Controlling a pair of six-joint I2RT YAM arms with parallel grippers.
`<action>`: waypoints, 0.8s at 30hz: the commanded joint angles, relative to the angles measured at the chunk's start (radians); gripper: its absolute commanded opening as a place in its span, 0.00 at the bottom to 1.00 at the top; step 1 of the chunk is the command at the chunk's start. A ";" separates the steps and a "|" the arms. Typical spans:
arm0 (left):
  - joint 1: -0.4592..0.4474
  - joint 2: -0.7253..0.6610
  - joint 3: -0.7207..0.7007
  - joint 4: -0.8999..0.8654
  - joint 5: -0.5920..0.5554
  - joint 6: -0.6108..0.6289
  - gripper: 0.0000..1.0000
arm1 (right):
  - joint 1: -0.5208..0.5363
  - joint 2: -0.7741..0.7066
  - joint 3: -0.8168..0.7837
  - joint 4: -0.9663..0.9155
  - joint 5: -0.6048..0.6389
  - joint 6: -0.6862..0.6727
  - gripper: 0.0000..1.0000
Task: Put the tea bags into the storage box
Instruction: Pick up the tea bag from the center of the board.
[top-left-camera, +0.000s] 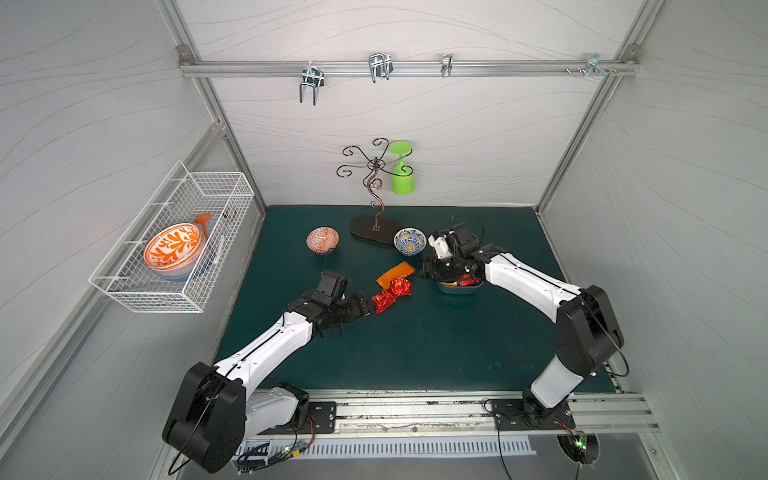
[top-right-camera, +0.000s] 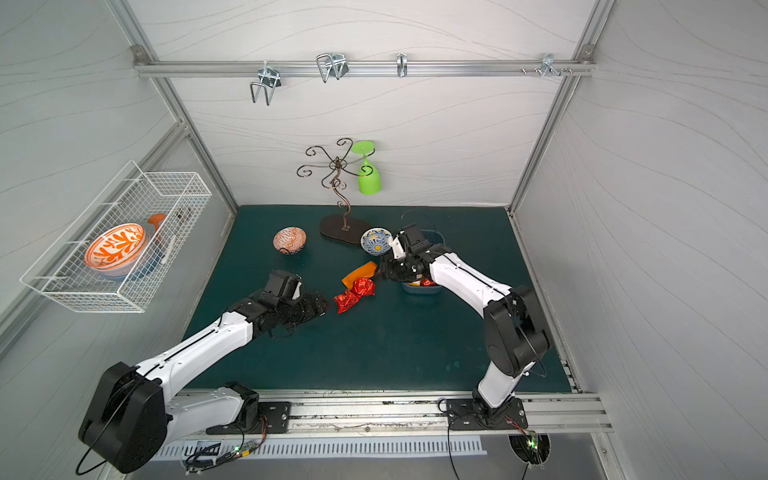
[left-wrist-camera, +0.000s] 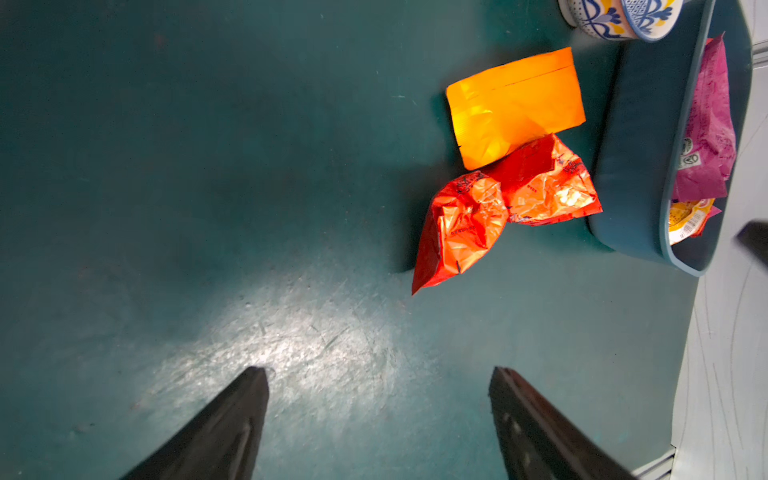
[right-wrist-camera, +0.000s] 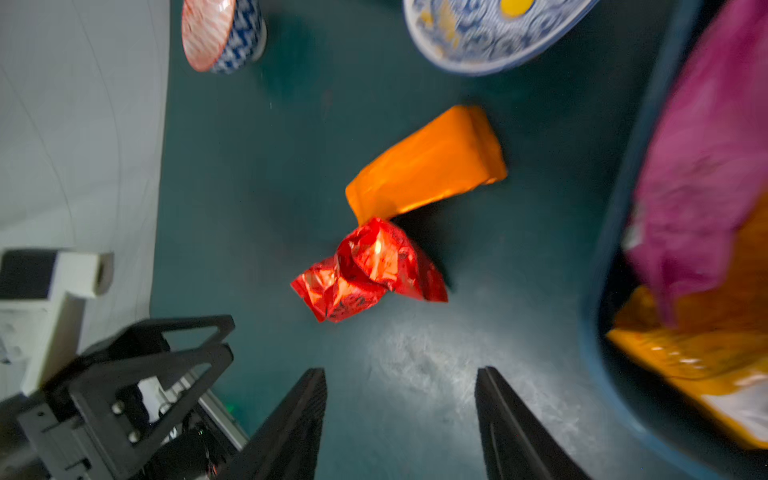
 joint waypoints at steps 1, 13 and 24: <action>-0.004 -0.017 0.005 0.009 -0.016 -0.008 0.88 | 0.058 0.072 0.005 0.006 0.042 0.003 0.61; -0.004 -0.046 -0.007 -0.006 -0.031 -0.010 0.88 | 0.078 0.253 0.124 0.021 0.151 -0.041 0.61; -0.004 -0.031 -0.008 0.006 -0.024 -0.008 0.88 | 0.069 0.326 0.229 -0.024 0.177 -0.096 0.29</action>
